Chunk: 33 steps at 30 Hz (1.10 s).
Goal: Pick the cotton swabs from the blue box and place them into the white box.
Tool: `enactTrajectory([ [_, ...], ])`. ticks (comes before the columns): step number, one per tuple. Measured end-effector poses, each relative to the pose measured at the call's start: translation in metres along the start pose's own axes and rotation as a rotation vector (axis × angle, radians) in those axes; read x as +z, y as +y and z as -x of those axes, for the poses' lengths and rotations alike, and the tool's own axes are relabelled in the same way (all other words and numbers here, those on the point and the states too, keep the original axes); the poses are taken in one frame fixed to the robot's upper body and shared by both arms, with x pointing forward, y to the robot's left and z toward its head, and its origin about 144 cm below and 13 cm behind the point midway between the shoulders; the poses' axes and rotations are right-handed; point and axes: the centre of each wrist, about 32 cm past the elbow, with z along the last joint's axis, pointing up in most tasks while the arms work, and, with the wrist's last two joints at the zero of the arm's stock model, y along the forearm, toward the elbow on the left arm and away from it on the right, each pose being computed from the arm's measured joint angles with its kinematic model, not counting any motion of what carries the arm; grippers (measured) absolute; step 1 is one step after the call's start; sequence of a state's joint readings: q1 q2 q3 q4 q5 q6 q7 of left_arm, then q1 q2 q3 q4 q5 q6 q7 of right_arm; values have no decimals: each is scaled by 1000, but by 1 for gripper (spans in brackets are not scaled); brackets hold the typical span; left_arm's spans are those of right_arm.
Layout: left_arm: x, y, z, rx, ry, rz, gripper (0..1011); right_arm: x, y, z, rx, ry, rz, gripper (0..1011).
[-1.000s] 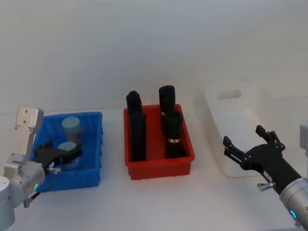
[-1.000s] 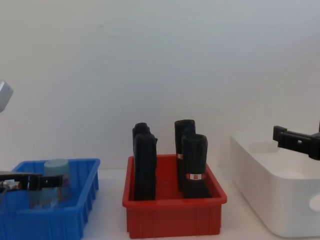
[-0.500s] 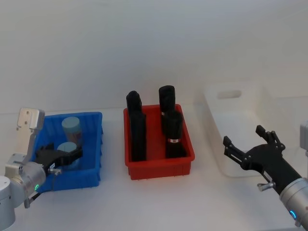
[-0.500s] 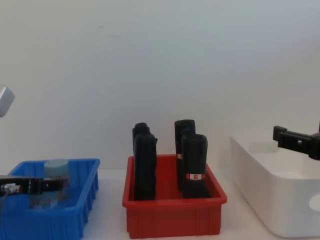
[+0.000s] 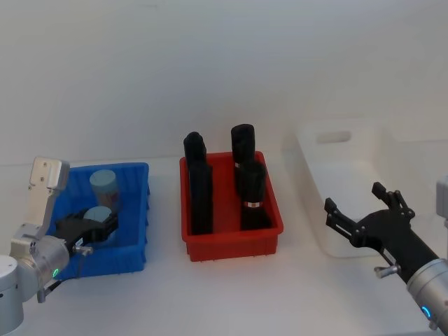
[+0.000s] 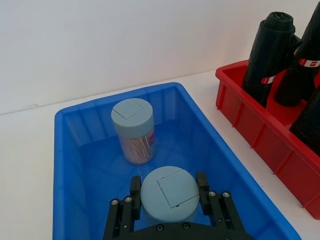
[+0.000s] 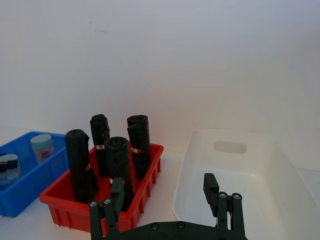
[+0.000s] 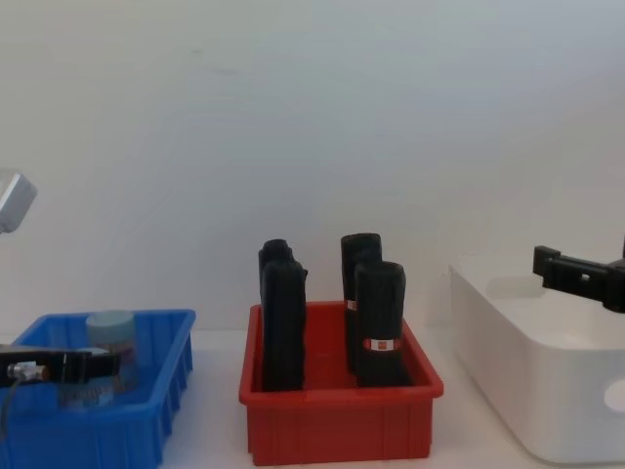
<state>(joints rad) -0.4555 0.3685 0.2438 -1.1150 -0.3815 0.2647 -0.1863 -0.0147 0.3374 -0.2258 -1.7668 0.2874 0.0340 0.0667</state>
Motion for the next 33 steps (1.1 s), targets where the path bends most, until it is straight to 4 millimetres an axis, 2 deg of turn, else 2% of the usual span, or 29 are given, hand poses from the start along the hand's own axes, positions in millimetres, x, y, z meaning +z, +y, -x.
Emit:
enactTrajectory([
  [14, 12, 6, 4, -10, -40, 24, 656, 0, 0, 0, 0, 0, 0, 1002],
  [33, 72, 30, 13, -143, -113, 97, 656, 0, 0, 0, 0, 0, 0, 1002],
])
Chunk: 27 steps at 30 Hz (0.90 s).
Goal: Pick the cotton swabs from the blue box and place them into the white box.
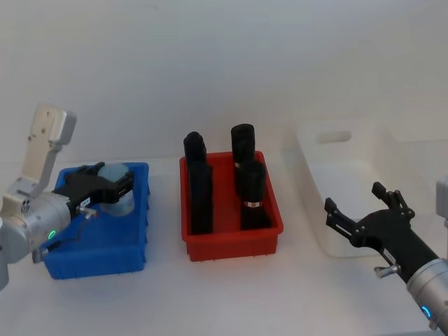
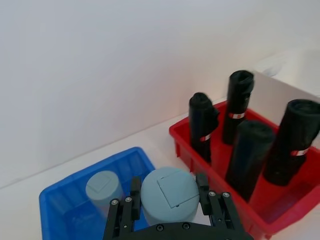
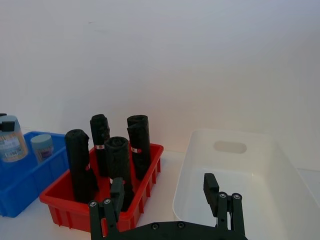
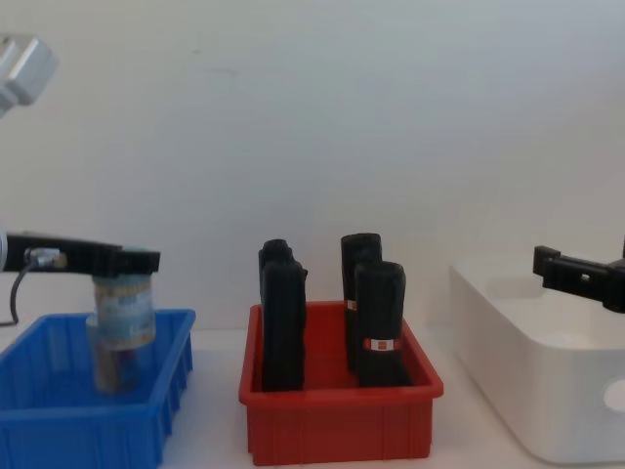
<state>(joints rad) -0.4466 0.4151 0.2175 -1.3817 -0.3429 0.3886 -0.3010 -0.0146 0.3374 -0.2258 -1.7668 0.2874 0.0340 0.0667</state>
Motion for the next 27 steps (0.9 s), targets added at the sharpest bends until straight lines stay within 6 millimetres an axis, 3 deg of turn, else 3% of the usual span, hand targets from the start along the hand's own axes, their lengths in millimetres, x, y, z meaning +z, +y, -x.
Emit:
enactTrajectory([
  [16, 47, 8, 4, -221, -26, 32, 656, 0, 0, 0, 0, 0, 0, 1002],
  [27, 65, 8, 9, -331, -33, 38, 656, 0, 0, 0, 0, 0, 0, 1002],
])
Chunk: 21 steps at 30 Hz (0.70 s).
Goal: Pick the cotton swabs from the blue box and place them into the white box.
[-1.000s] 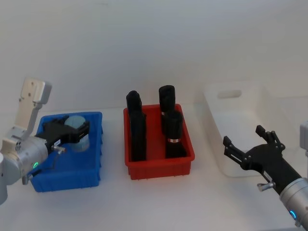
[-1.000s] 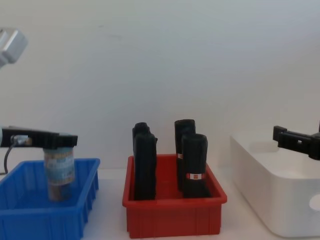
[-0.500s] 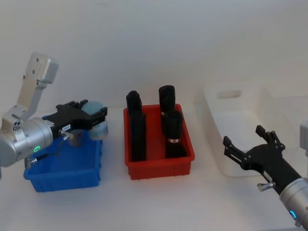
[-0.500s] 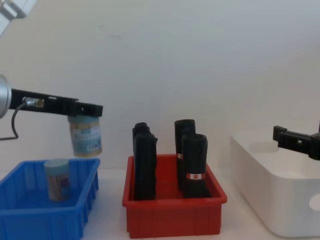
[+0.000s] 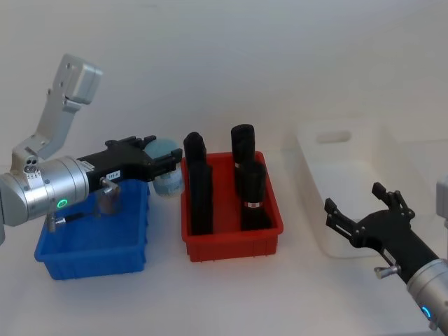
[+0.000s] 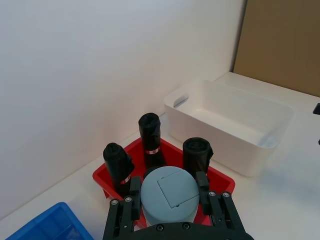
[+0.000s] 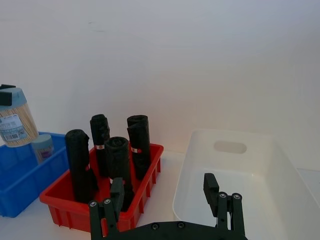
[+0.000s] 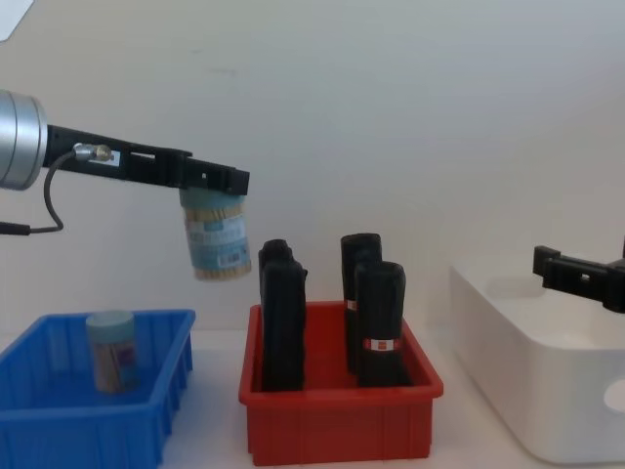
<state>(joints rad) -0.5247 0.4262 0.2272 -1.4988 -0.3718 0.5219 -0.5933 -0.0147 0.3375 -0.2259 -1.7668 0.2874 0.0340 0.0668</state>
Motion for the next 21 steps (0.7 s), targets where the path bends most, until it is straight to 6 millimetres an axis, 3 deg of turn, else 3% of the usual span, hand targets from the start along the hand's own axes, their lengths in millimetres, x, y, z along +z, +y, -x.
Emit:
enactTrajectory([
  [21, 10, -1, 3, -59, -3, 2, 656, 13, 9, 10, 134, -25, 1, 1002],
])
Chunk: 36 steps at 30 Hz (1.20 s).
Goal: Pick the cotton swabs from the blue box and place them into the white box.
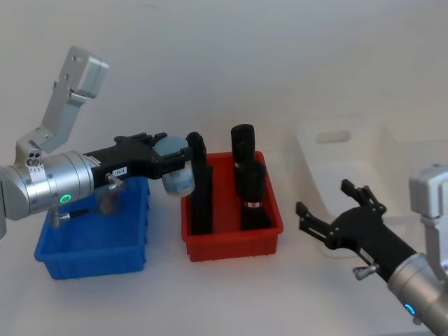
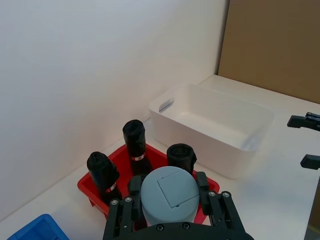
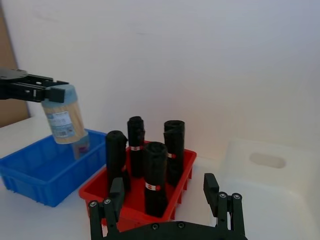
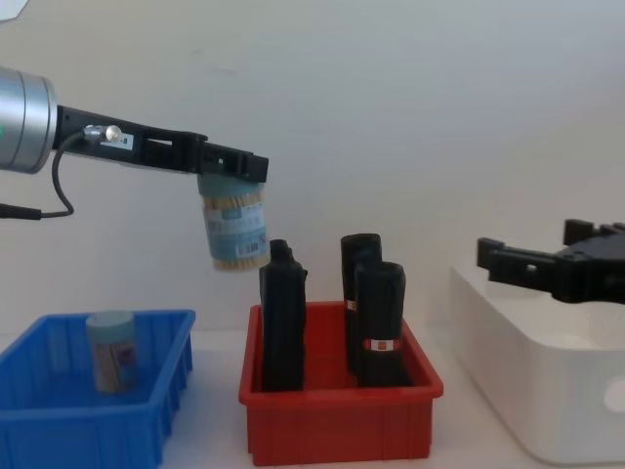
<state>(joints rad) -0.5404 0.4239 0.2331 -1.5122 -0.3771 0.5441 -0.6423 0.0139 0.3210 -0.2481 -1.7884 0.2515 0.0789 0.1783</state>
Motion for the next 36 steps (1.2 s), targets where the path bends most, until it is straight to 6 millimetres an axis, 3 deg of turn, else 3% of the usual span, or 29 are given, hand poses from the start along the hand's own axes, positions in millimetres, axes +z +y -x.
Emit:
enactTrajectory([
  [15, 1, 0, 0, -10, 0, 1, 656, 17, 32, 14, 170, -72, 30, 1002],
  [36, 2, 0, 0, -13, -1, 1, 656, 25, 95, 40, 259, -132, 113, 1002],
])
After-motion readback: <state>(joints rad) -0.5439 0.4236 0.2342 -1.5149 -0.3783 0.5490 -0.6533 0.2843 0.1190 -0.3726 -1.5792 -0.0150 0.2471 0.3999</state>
